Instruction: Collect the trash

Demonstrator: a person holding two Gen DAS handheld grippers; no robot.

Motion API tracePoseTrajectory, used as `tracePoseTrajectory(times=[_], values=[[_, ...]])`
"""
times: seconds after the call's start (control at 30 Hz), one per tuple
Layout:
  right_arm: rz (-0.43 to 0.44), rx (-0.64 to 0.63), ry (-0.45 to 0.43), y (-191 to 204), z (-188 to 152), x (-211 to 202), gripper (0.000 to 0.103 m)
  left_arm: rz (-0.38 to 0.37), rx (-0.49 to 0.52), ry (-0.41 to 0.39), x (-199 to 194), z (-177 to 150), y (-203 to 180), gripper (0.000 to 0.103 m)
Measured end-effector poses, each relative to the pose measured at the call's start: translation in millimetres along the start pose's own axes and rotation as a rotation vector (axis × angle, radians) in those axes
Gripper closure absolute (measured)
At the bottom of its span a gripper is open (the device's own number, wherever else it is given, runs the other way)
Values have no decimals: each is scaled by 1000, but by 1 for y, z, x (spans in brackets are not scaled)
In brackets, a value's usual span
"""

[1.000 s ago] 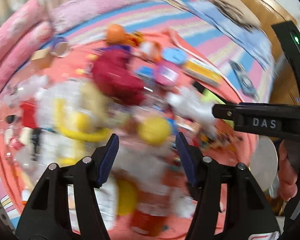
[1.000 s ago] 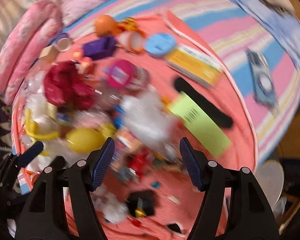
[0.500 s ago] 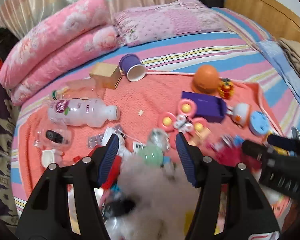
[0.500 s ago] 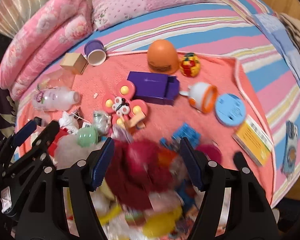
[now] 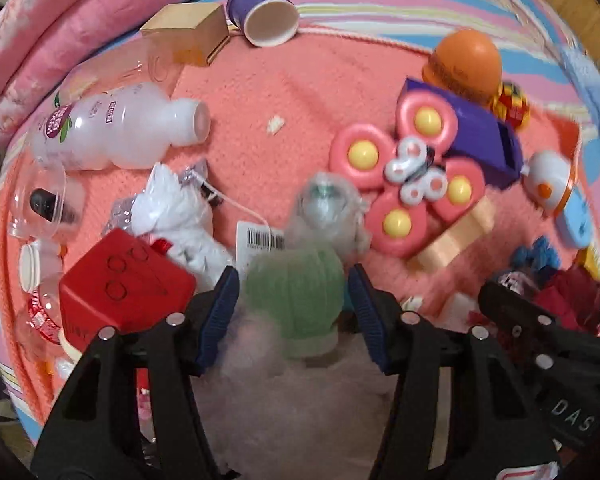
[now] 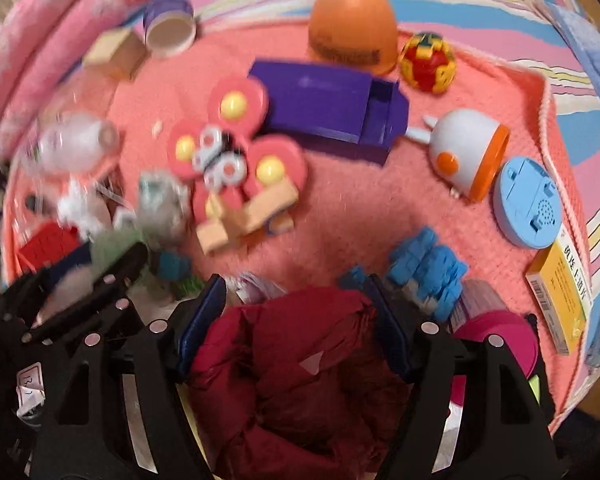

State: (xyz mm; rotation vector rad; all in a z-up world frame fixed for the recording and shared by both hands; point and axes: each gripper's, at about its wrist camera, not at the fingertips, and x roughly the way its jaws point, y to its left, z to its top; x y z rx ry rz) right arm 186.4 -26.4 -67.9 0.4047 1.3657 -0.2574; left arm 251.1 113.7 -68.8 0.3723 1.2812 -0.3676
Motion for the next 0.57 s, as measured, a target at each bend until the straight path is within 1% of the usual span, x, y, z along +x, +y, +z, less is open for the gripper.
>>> tracePoseTrajectory(times=[0.07, 0.13, 0.27, 0.3, 0.33, 0.4, 0.47, 0.5, 0.57], values=[[0, 0, 10, -1, -10, 2, 30, 21, 17, -4, -2, -10, -3, 54], [-35, -39, -15, 4, -19, -3, 30, 26, 33, 21, -4, -19, -4, 55], [-115, -70, -46, 10, -51, -15, 30, -20, 54, 42, -14, -45, -4, 55], [-138, -75, -49, 11, -59, -18, 30, -47, 61, 48, -19, -53, -4, 55], [-143, -74, -56, 11, -68, -23, 29, -58, 66, 45, -23, -60, -5, 56], [-163, -86, -70, 12, -82, -32, 29, -52, 82, 24, -36, -76, -7, 56], [-176, -96, -85, 13, -98, -40, 29, -73, 77, 30, -42, -87, -7, 56], [-175, -95, -84, 13, -104, -42, 29, -90, 70, 27, -47, -97, -6, 56], [-173, -99, -97, 12, -120, -48, 28, -90, 77, 17, -52, -107, -7, 55]])
